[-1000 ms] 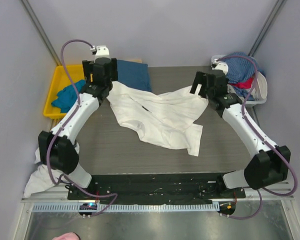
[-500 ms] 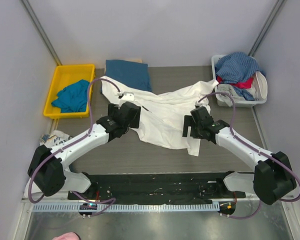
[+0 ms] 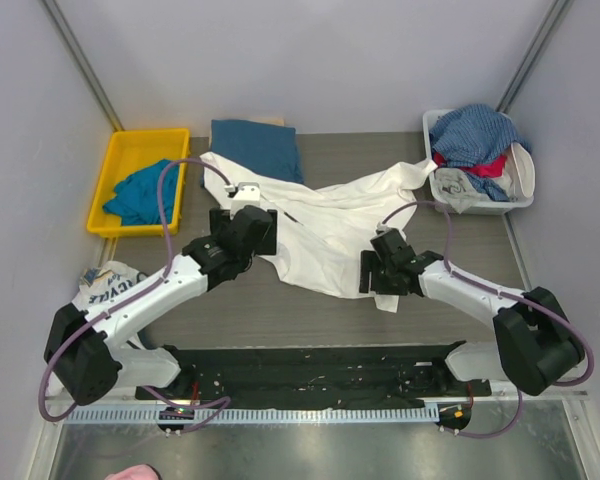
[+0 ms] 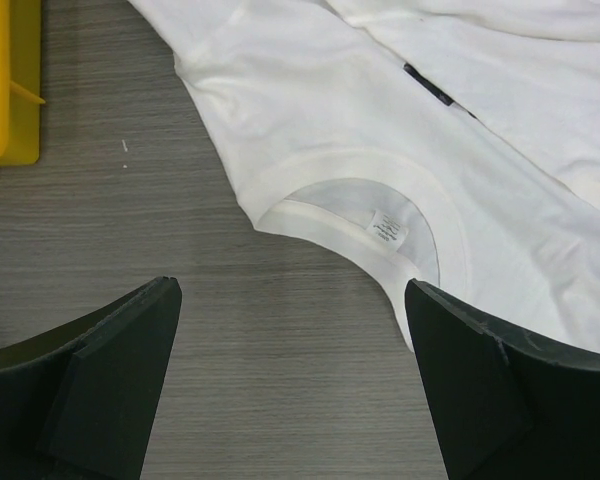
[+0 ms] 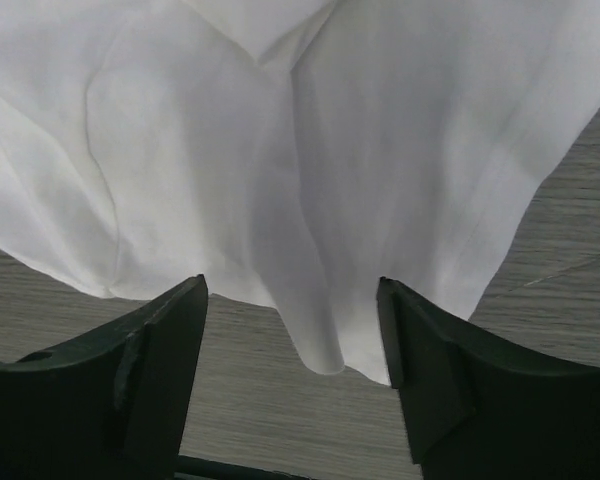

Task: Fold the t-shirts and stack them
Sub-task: Flatten the tshirt out

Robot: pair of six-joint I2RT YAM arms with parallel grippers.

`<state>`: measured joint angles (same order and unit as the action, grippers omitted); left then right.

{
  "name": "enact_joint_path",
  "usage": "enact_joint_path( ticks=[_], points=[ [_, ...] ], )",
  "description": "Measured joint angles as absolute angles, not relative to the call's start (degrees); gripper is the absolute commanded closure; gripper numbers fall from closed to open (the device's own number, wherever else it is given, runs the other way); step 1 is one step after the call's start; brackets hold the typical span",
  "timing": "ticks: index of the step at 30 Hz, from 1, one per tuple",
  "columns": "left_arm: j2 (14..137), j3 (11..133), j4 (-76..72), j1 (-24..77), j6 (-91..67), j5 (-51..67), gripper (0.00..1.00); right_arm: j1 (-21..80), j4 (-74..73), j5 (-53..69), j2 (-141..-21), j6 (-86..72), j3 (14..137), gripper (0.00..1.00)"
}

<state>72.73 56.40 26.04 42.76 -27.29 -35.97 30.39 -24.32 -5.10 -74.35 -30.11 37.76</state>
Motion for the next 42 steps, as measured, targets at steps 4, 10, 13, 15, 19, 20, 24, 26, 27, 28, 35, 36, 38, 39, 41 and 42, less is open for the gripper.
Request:
enact_joint_path(
  ticks=[4,10,13,15,19,20,24,26,27,28,35,36,38,39,41,42],
  points=[
    [71.2,55.5,26.5,42.8,-27.8,-36.4,0.0,31.4,-22.3,-4.1,-76.7,-30.2,36.6,0.84],
    [68.9,54.7,27.8,42.8,-28.2,-37.2,0.0,35.1,-19.3,-2.5,-78.4,-31.5,36.6,0.99],
    [66.9,54.7,28.6,42.8,-28.1,-38.0,0.0,40.8,-18.8,-1.5,-80.1,-32.8,37.9,0.99],
    [65.5,54.7,29.5,42.8,-28.0,-38.8,0.0,46.0,-18.9,-1.0,-82.5,-34.0,40.2,0.99],
    [63.1,55.3,31.3,42.8,-27.6,-41.0,0.0,57.4,-18.7,0.9,-90.5,-36.4,49.5,0.91],
    [62.6,55.5,31.7,42.8,-27.5,-41.6,0.0,60.0,-18.5,1.3,-92.8,-36.8,52.5,0.86],
    [61.2,56.6,33.3,42.8,-26.9,-43.8,0.0,67.4,-17.1,2.3,-98.8,-38.6,61.4,0.31],
    [60.5,57.0,34.2,42.8,-26.9,-44.9,0.01,69.1,-16.7,1.7,-98.1,-39.2,62.0,0.18],
    [60.1,57.0,34.6,42.8,-26.9,-45.5,0.0,69.3,-17.2,0.5,-97.2,-39.2,61.9,0.16],
    [59.6,57.0,35.0,42.8,-26.9,-45.8,0.0,68.7,-17.8,-0.9,-95.5,-38.9,61.6,0.15],
    [56.8,56.6,37.1,42.8,-29.4,-46.2,0.0,51.0,-19.1,-9.0,-82.5,-33.8,60.2,0.13],
    [56.1,55.8,37.2,42.8,-30.3,-45.6,0.0,47.5,-19.2,-10.6,-82.0,-31.9,60.8,0.13],
    [54.9,54.3,37.5,43.4,-31.8,-44.9,0.0,43.2,-19.3,-12.0,-83.2,-29.0,62.8,0.13],
    [54.2,53.3,37.9,44.0,-32.9,-44.8,0.0,41.7,-19.3,-12.4,-84.8,-27.3,64.4,0.13],
    [53.2,51.6,38.7,45.6,-34.9,-44.6,0.0,39.2,-19.0,-12.3,-89.3,-24.4,68.2,0.13],
    [53.0,51.0,39.2,46.3,-35.8,-44.5,0.0,38.4,-18.9,-11.9,-91.5,-23.4,70.2,0.14]
  ],
)
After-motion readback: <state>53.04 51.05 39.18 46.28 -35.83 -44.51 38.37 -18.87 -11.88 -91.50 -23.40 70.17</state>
